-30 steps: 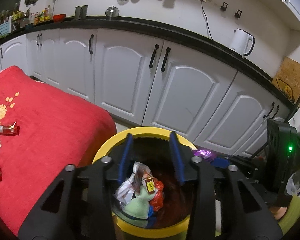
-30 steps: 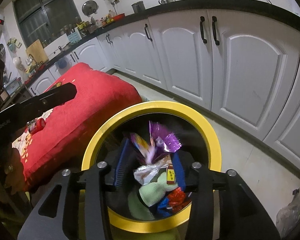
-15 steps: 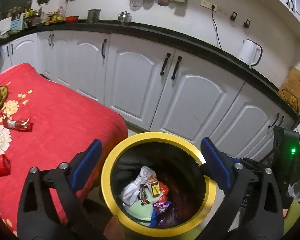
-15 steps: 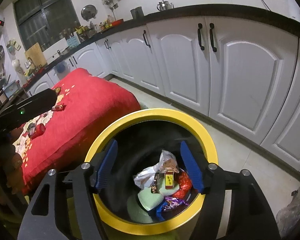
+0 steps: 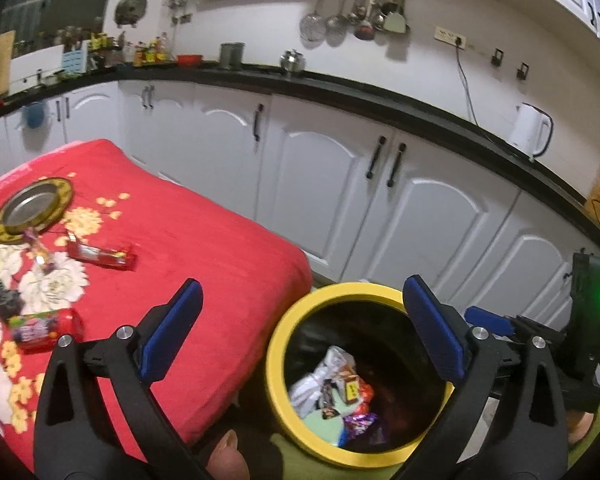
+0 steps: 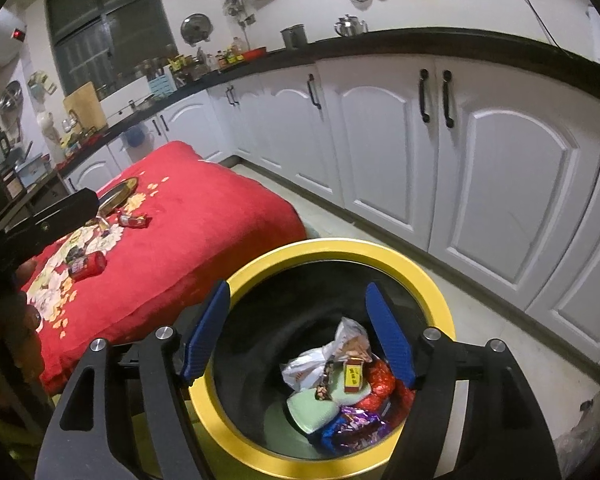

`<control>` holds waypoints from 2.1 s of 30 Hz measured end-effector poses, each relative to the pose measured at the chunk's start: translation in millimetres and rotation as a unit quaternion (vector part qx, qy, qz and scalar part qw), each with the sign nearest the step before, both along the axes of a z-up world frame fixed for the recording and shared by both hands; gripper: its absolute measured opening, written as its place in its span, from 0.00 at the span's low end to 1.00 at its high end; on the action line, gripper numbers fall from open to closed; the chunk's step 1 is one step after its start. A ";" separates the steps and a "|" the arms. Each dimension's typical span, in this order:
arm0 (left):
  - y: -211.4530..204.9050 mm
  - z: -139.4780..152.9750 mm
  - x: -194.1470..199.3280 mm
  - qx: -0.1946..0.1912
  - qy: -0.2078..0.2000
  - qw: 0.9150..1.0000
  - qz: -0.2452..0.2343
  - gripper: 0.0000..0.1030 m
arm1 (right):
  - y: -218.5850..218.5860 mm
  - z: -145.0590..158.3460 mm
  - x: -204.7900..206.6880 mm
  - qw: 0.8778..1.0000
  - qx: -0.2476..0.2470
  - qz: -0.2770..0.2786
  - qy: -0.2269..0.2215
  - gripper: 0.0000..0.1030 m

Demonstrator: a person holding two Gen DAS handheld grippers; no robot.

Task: Collect trash
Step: 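Move both open tools back toward the candy tube and wrappers on the table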

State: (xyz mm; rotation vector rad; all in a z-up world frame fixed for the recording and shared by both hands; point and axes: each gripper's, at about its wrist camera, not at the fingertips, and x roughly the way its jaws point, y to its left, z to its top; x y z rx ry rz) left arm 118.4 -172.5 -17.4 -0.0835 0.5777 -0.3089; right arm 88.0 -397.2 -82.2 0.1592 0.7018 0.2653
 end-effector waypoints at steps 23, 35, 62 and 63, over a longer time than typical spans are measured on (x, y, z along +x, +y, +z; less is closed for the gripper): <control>89.6 29.3 -20.2 -0.010 -0.066 0.991 0.119 0.89 | 111.2 38.1 9.1 0.991 -0.019 0.124 -0.040 0.66; 135.8 29.4 -24.6 -0.023 -0.074 0.981 0.175 0.89 | 164.3 47.4 18.3 0.983 -0.030 0.174 -0.052 0.66; 233.9 -2.9 -15.8 -0.054 -0.023 0.956 0.289 0.89 | 265.9 36.8 84.1 0.963 -0.074 0.252 -0.057 0.66; 236.9 -5.0 -14.8 -0.054 -0.020 0.955 0.292 0.89 | 270.0 35.1 88.8 0.962 -0.078 0.255 -0.055 0.66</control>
